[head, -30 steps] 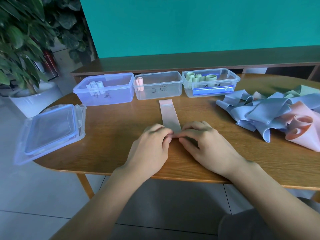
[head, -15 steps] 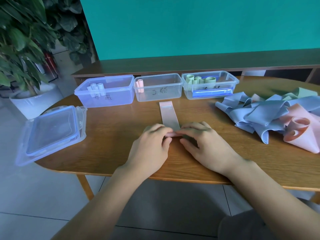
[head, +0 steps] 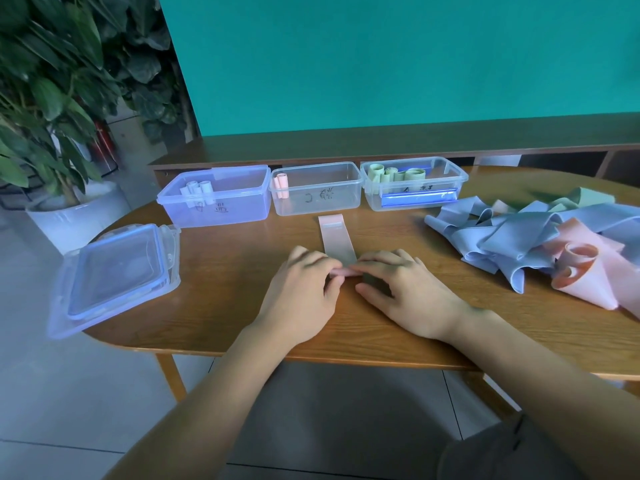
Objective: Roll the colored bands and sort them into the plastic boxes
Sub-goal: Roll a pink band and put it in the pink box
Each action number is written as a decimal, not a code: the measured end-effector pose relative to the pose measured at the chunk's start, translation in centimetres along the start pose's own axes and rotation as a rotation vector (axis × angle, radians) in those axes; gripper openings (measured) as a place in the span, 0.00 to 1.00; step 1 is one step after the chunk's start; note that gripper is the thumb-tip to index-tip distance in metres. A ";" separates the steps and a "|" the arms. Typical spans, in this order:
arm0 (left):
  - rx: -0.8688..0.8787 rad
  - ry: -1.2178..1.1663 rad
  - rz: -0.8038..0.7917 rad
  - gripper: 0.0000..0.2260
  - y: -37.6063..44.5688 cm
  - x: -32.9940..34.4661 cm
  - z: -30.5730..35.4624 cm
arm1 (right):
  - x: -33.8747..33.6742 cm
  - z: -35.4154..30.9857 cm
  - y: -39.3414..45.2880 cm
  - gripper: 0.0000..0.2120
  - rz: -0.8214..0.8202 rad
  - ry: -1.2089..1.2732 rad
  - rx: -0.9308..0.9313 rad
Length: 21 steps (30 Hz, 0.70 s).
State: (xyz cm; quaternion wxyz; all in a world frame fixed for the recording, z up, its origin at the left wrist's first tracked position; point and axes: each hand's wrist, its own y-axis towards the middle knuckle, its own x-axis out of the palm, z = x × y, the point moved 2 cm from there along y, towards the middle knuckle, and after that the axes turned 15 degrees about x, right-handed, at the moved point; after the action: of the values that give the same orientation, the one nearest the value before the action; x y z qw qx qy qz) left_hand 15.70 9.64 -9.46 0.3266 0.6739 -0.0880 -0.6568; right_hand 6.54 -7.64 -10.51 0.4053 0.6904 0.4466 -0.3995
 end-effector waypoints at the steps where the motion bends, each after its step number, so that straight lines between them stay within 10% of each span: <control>1: 0.002 0.004 0.000 0.09 0.1 0.1 0.0 | -0.1 0.0 0.1 0.20 -0.008 0.003 -0.006; 21: -0.018 -0.033 0.022 0.08 1.2 1.0 -1.3 | -0.4 0.5 2.5 0.19 -0.009 0.073 -0.077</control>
State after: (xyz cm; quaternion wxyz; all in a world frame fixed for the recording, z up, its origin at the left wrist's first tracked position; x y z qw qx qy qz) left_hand 17.40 8.54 -9.70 0.3385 0.6590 -0.0949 -0.6650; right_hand 8.66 -8.89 -9.87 0.4130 0.6864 0.4794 -0.3585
